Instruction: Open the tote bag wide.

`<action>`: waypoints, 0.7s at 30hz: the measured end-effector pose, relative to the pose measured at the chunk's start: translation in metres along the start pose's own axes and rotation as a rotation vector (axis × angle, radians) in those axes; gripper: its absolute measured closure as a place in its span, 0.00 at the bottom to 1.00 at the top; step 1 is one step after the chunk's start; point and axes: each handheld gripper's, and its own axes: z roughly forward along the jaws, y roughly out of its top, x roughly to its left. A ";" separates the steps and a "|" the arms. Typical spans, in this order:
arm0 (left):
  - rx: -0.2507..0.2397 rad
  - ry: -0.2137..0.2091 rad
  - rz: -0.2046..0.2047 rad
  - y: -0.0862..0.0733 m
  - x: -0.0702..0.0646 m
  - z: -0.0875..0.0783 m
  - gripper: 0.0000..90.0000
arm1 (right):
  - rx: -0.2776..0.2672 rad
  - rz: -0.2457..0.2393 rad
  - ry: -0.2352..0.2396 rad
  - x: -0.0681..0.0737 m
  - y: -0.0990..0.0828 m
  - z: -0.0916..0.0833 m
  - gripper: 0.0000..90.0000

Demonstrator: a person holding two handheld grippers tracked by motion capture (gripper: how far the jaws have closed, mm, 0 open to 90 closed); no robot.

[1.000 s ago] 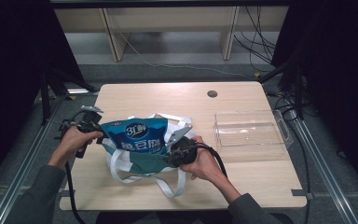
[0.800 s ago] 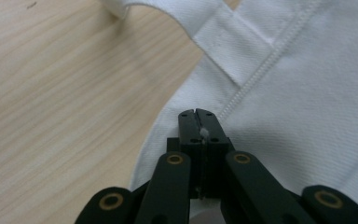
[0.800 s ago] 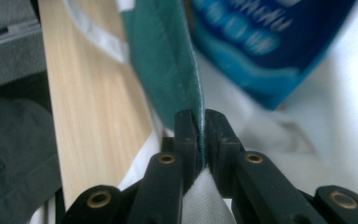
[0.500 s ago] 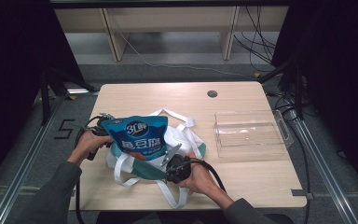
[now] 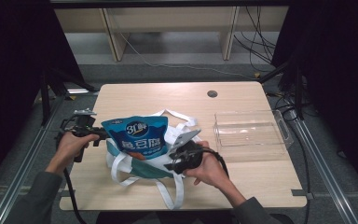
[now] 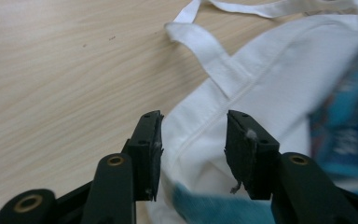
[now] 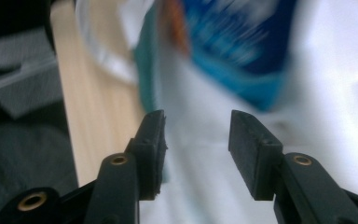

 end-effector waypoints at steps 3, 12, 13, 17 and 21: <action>-0.018 0.002 -0.001 -0.010 -0.016 -0.017 0.58 | -0.032 0.044 -0.079 -0.016 0.001 -0.018 0.61; -0.004 -0.086 -0.047 -0.041 -0.063 -0.036 0.48 | -0.005 0.089 -0.205 -0.046 -0.008 -0.023 0.58; -0.005 -0.088 -0.058 -0.042 -0.067 -0.037 0.46 | 0.004 0.070 -0.193 -0.049 -0.007 -0.024 0.58; -0.020 -0.137 -0.075 -0.043 -0.080 -0.031 0.40 | 0.010 0.103 -0.196 -0.053 -0.007 -0.023 0.56; -0.005 -0.090 0.024 -0.044 -0.092 -0.012 0.54 | 0.021 0.099 -0.211 -0.059 -0.003 -0.013 0.53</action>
